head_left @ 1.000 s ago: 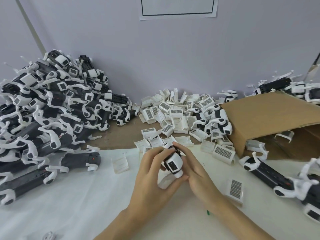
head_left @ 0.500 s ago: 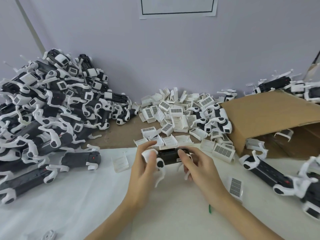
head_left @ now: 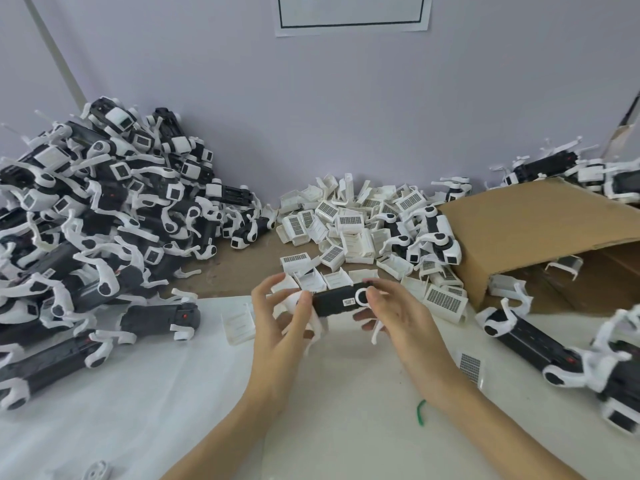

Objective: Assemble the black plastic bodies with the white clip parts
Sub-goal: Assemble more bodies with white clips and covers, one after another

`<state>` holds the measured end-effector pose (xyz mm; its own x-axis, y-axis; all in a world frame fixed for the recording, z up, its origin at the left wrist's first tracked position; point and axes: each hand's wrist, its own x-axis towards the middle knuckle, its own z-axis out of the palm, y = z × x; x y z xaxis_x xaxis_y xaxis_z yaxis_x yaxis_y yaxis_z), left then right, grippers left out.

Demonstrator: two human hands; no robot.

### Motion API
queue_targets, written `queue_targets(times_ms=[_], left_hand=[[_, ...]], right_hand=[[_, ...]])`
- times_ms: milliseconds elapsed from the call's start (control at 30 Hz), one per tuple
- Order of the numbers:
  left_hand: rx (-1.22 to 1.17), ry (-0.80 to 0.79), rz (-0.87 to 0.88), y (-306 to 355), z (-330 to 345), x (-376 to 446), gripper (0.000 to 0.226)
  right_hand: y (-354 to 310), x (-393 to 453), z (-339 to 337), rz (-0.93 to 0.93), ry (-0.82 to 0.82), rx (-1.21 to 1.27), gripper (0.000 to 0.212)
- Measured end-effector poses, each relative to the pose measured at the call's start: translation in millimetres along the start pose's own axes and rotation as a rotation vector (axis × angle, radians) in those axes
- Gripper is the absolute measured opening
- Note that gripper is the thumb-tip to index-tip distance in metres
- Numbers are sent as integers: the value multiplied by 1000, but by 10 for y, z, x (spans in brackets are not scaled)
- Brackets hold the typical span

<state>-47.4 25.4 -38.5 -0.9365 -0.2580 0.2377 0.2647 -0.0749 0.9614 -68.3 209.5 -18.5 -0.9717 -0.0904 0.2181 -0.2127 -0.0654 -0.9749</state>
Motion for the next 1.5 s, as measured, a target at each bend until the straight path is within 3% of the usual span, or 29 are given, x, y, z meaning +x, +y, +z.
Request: queue_targets(times_ms=[200, 267, 333, 400, 467, 633, 767, 867, 1133, 1400, 1500], left_hand=[[40, -94, -76, -16, -9, 33, 35], [28, -68, -44, -31, -39, 45, 22], [0, -16, -2, -47, -71, 50, 22], [-61, -29, 20, -49, -98, 64, 30], [-41, -95, 58, -28, -109, 64, 40], [92, -221, 103, -39, -74, 28, 50], [13, -259, -24, -15, -44, 18, 49], [-131, -185, -160, -14, -23, 33, 55], [-46, -145, -77, -18, -50, 33, 60], [31, -168, -26, -8, -40, 44, 58], [3, -186, -16, 0, -47, 37, 58]], right_hand=[[74, 7, -78, -111, -143, -91, 56], [62, 6, -83, -169, -170, -232, 56], [62, 13, -45, -157, -130, -282, 62], [-1, 16, 27, 31, -66, -88, 72], [-26, 29, 51, 247, -69, 179, 67], [-7, 65, -47, 356, 41, 362, 47], [6, 113, -84, 266, 38, 384, 61], [48, 93, -60, 135, 5, 309, 64], [63, 10, 46, 116, -137, 74, 69], [38, 20, 16, 128, -144, 179, 65], [57, 45, 1, 159, -142, 290, 53]])
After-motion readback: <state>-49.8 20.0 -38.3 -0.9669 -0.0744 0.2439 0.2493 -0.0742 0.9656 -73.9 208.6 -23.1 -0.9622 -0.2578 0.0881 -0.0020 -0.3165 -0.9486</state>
